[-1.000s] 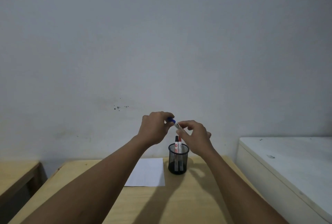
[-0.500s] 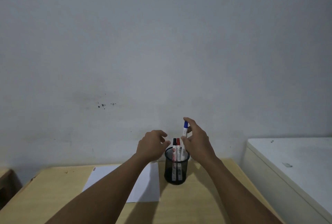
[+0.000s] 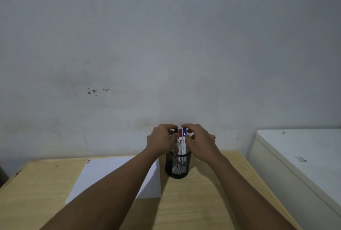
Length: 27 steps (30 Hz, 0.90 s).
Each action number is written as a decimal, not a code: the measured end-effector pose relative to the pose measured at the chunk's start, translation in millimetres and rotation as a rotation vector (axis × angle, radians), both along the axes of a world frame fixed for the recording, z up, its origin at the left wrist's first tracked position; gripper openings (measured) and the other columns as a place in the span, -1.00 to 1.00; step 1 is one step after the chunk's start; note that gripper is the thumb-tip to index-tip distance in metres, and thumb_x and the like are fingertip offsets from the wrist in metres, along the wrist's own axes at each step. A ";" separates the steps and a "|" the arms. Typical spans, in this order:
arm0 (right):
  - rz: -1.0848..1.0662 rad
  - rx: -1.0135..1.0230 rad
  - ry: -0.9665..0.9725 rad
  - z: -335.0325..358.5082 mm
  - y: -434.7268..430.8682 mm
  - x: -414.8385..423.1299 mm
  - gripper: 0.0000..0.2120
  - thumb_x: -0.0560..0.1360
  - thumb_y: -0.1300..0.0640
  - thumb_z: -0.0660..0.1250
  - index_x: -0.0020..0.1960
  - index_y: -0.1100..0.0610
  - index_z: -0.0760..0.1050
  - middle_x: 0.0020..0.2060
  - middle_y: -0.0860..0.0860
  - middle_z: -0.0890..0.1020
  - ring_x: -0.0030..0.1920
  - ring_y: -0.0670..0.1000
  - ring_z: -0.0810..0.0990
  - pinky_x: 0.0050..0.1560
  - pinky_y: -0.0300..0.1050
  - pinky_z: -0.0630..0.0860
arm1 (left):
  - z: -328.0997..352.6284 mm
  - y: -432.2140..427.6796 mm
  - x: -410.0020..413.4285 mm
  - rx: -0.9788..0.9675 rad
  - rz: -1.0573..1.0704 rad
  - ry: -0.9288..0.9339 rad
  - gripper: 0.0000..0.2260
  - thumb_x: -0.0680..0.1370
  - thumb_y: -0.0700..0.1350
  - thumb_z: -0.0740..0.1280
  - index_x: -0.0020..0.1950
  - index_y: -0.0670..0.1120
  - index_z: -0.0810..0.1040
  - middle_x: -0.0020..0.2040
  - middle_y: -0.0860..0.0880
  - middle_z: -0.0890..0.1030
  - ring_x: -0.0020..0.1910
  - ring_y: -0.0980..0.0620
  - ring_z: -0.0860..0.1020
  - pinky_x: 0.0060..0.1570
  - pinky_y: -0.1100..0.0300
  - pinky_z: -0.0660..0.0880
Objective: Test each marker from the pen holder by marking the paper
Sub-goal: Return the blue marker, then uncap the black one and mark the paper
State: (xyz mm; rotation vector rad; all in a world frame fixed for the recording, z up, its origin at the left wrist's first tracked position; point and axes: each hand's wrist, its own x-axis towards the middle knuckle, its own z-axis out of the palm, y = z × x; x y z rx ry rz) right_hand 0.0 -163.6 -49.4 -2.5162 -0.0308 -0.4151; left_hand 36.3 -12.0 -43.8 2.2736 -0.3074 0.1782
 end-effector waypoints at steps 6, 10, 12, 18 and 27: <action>-0.041 0.146 -0.140 24.7 7.9 -19.6 -0.61 0.65 -0.03 0.28 0.48 -0.11 0.42 0.18 -0.11 0.53 0.06 -0.10 0.52 0.32 0.05 0.20 | 27.2 14.0 -12.3 -0.246 0.020 -0.048 -0.80 0.56 -0.07 0.38 0.17 -0.04 0.63 -0.04 -0.05 0.73 -0.12 0.11 0.67 -0.04 0.12 0.61; 0.021 0.274 -0.073 48.5 23.6 -37.0 -0.57 0.46 -0.29 0.41 0.27 -0.17 0.56 0.08 -0.19 0.64 0.03 -0.11 0.63 0.30 0.09 0.42 | 69.2 36.6 -34.3 -0.475 0.086 -0.070 -0.84 0.55 -0.10 0.40 0.09 -0.10 0.65 -0.12 -0.02 0.70 -0.28 0.11 0.58 -0.28 0.24 0.45; 0.099 0.425 -0.008 59.8 33.5 -49.4 -0.55 0.38 -0.26 0.50 0.19 -0.08 0.61 -0.03 -0.10 0.73 -0.03 -0.02 0.72 0.19 0.10 0.60 | 87.4 49.9 -45.4 -0.608 0.111 -0.041 -0.85 0.53 -0.09 0.42 0.07 -0.09 0.66 -0.08 -0.05 0.70 -0.16 0.01 0.62 -0.22 0.20 0.49; 0.169 1.186 -0.040 94.4 54.6 -78.3 -0.76 0.49 0.22 0.54 0.13 0.21 0.62 -0.13 0.09 0.73 -0.25 -0.05 0.71 -0.12 -0.12 0.59 | 119.1 93.6 -89.7 -0.779 0.102 0.040 -0.80 0.50 -0.05 0.48 0.05 -0.12 0.66 -0.11 -0.03 0.68 -0.14 0.01 0.57 -0.26 0.19 0.42; 0.366 1.264 0.096 109.8 112.6 -103.7 -0.90 0.55 0.27 0.46 0.05 0.21 0.62 -0.21 0.04 0.71 -0.23 -0.06 0.69 -0.11 -0.12 0.62 | 107.6 137.4 -128.7 -0.382 -0.059 -0.164 -0.84 0.36 -0.14 0.60 -0.11 -0.10 0.69 -0.20 -0.04 0.72 -0.21 0.03 0.67 -0.15 0.21 0.57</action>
